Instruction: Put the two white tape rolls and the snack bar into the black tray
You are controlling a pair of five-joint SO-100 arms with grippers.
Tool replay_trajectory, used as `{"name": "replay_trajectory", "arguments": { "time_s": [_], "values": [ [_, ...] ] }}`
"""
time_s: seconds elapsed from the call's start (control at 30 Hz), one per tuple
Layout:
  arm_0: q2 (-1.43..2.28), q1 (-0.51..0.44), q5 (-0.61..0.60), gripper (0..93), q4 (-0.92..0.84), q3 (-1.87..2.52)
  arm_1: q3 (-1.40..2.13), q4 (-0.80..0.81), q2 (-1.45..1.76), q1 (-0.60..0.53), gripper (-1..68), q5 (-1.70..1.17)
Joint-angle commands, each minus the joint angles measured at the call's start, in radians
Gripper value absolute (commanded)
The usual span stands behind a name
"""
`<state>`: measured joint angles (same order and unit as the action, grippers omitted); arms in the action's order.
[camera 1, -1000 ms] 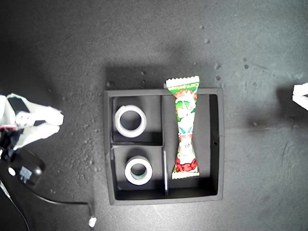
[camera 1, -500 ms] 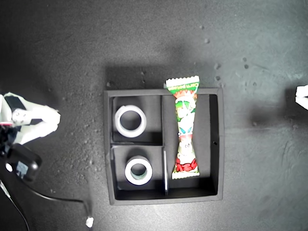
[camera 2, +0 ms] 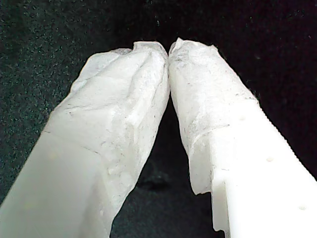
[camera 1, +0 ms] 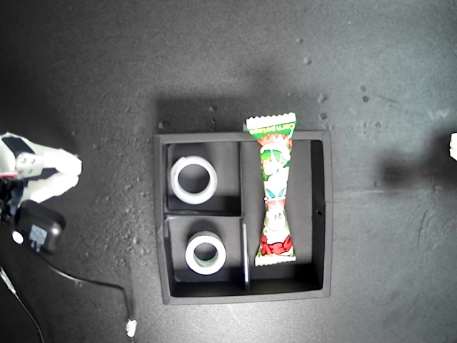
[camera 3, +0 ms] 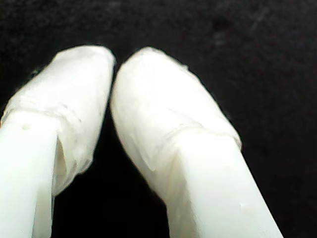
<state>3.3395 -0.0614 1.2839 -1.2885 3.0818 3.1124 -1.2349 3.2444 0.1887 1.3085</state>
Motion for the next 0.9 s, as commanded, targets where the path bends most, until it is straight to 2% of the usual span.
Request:
{"name": "replay_trajectory", "arguments": {
  "time_s": [0.0, 0.07, 0.23, 0.37, 0.87],
  "values": [
    [0.048, 0.02, -0.018, 0.2, -0.043, 0.057, 0.011, -0.034, 0.005, 0.029, -0.1, 0.003],
    [0.048, 0.031, -0.014, 0.2, -0.064, 0.057, 0.011, -0.078, 0.005, 0.051, 0.0, 0.002],
    [0.049, 0.064, -0.077, 0.2, -0.064, 0.057, 0.011, -0.075, 0.005, 0.044, 0.0, -0.051],
    [0.049, 0.063, 0.049, 0.3, -0.106, 0.057, 0.011, -0.075, 0.005, 0.032, 0.0, -0.051],
    [0.049, 0.061, 0.049, 0.3, -0.106, 0.057, 0.011, -0.075, 0.005, -0.005, 0.0, -0.051]
  ]
}}
